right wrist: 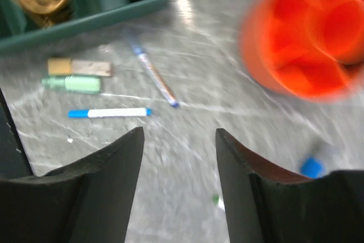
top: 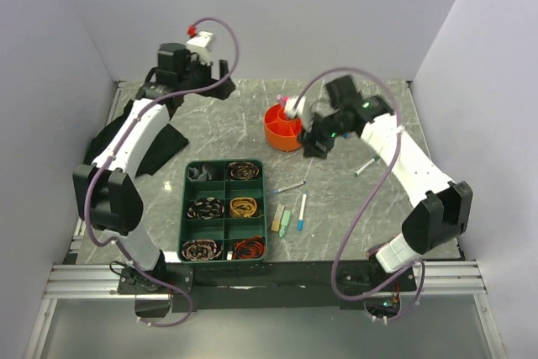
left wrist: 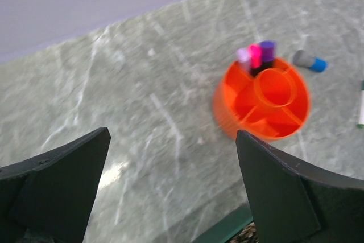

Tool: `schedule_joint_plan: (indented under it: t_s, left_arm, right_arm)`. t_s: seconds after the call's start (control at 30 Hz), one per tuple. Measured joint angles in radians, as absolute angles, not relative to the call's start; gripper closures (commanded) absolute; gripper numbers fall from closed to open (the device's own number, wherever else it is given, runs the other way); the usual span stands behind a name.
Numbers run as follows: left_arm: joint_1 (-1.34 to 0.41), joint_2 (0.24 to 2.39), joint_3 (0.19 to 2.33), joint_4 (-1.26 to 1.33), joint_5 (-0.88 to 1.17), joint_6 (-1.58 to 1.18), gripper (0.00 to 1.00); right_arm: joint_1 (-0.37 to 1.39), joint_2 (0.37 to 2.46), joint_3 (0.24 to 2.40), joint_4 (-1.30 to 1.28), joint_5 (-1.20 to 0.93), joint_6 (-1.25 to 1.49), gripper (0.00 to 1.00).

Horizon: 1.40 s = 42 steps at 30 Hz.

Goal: Sort the stationery into containers
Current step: Pick up the pen from the center of the board.

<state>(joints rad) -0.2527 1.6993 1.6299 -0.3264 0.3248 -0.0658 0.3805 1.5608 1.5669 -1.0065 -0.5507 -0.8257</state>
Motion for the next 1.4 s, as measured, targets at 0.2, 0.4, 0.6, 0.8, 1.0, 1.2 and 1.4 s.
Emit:
schedule_joint_plan:
  t_s: [0.2,0.4,0.6,0.8,1.0,1.2,1.4]
  left_arm:
    - [-0.168,1.644,1.499,-0.299,0.336,-0.081,0.01]
    - [-0.146,1.544,1.420,-0.296,0.335,-0.083,0.01]
    - [-0.115,1.456,1.368,-0.290,0.332,-0.083,0.01]
    - [-0.088,1.440,1.344,-0.293,0.326,-0.083,0.00]
    - [-0.070,1.440,1.328,-0.297,0.324,-0.083,0.01]
    - [-0.063,1.440,1.328,-0.296,0.324,-0.084,0.01]
    - [-0.061,1.440,1.328,-0.295,0.324,-0.090,0.01]
  right_arm:
    - [0.538,1.565,1.314,-0.916,-0.528,-0.949,0.53]
    - [0.594,1.689,1.329,-0.867,-0.519,-1.012,0.55]
    - [0.623,1.739,1.321,-0.785,-0.514,-1.050,0.55]
    - [0.648,1.783,1.317,-0.726,-0.517,-1.085,0.55]
    - [0.655,1.822,1.299,-0.711,-0.509,-1.137,0.55]
    - [0.664,1.834,1.267,-0.692,-0.480,-1.169,0.56]
    - [0.693,1.851,1.253,-0.659,-0.426,-1.169,0.56]
